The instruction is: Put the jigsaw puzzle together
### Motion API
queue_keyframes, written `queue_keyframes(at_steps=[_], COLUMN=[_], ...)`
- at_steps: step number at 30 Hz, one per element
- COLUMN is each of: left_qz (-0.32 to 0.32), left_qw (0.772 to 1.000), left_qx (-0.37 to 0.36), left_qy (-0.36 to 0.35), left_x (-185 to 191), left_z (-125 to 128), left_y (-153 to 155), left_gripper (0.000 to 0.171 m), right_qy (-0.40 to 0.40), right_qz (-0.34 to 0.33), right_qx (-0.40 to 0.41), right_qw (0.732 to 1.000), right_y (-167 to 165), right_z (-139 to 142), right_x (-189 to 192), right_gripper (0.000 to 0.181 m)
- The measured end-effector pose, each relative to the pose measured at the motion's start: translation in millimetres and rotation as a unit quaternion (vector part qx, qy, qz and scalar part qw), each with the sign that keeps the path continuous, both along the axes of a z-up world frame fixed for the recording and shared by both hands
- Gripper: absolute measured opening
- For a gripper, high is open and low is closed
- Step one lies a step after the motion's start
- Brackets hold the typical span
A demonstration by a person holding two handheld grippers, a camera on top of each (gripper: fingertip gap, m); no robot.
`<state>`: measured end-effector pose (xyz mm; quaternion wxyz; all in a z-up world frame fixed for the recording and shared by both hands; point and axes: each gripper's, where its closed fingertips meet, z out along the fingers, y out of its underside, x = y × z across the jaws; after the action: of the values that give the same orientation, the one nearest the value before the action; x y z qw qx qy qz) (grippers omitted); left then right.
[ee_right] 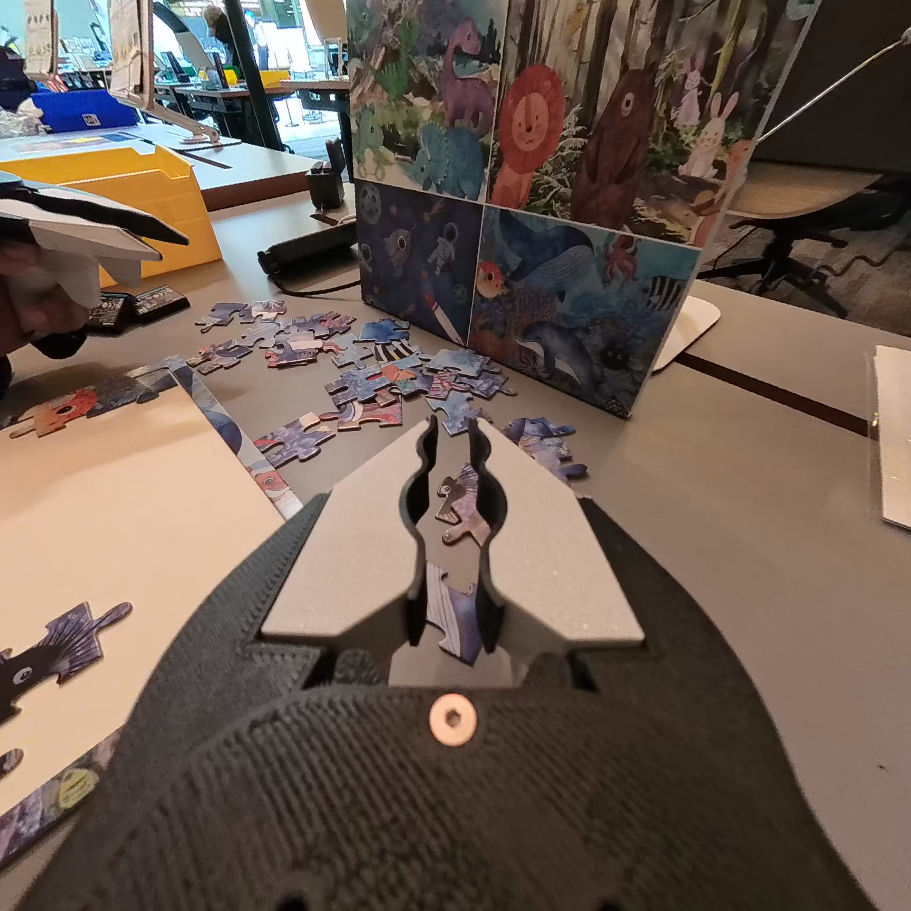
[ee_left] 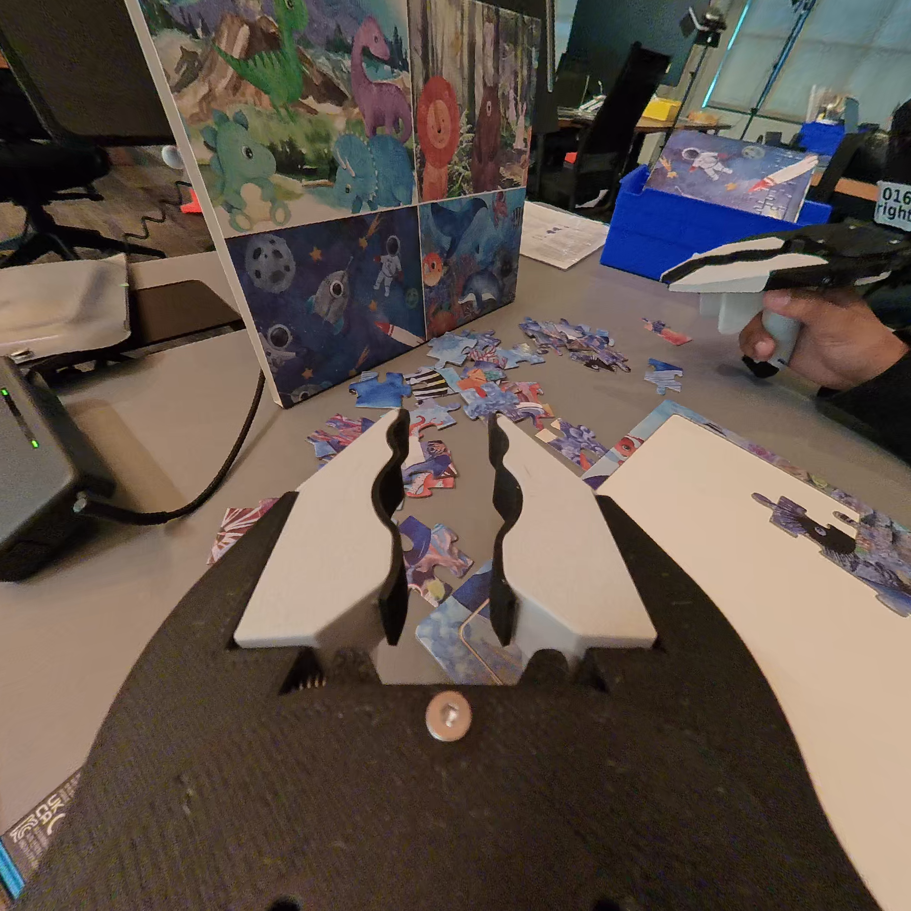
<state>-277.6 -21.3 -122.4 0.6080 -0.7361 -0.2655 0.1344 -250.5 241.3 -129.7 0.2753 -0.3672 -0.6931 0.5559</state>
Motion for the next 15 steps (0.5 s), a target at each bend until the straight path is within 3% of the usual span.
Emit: queue_keyframes(at_steps=[15], left_qz=[-0.003], left_qw=[1.000], left_qx=[-0.006], left_qy=[-0.013], left_x=[-0.5], left_z=[-6.3], left_y=[1.5], left_gripper=[0.029], right_qy=[-0.008], right_qz=[0.001], right_qx=[0.005], right_qw=[1.000], right_y=[-1.9], right_z=[-5.2], right_x=[-1.1], right_gripper=[0.011])
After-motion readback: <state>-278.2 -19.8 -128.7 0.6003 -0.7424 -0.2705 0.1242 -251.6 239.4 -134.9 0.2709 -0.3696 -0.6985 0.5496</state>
